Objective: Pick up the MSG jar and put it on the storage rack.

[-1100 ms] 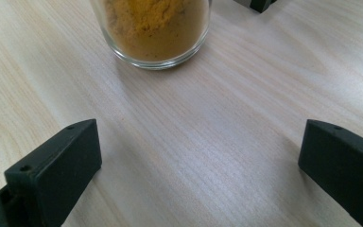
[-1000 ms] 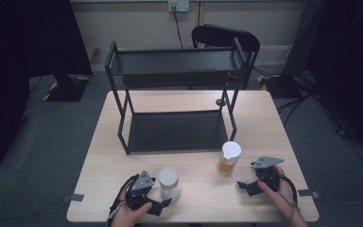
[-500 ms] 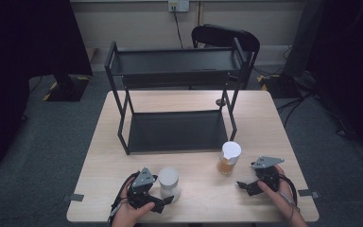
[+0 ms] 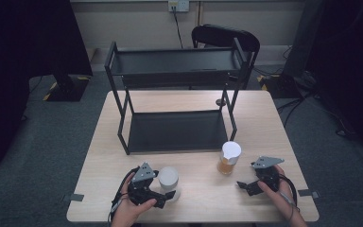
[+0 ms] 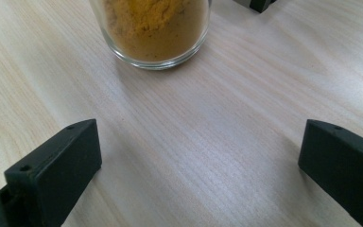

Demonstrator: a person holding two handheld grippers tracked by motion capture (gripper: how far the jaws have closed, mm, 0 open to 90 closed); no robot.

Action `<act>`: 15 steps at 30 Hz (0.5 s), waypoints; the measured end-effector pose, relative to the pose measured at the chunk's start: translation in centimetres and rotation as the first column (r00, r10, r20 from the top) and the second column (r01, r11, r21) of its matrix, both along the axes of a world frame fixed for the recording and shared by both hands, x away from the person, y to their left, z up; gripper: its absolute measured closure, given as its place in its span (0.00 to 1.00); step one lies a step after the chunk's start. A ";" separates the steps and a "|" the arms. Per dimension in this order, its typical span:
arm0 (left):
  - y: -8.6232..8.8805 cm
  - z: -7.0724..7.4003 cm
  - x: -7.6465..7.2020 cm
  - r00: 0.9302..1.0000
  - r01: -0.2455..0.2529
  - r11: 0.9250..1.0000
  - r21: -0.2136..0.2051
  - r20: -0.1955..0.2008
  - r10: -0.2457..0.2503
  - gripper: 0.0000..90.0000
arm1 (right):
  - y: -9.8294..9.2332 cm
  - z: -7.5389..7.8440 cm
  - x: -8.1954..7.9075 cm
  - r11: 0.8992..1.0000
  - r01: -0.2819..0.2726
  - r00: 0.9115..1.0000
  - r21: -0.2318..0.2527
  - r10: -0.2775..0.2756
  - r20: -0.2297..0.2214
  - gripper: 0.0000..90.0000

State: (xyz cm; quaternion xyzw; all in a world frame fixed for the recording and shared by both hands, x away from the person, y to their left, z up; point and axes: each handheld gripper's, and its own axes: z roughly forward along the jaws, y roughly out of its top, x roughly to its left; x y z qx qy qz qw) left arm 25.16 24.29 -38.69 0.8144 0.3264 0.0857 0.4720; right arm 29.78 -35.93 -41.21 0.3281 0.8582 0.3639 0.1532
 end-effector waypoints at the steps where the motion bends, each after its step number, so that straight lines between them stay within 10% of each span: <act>1: 0.0 0.1 0.0 1.000 0.001 1.000 -0.001 0.004 -0.001 0.03 | 0.0 0.0 0.0 1.000 0.000 1.000 0.000 0.000 0.000 0.00; 15: -0.2 0.4 0.8 0.999 0.049 0.999 -0.018 0.016 -0.049 0.20 | 0.0 0.0 0.0 1.000 0.001 1.000 0.000 -0.001 0.000 0.00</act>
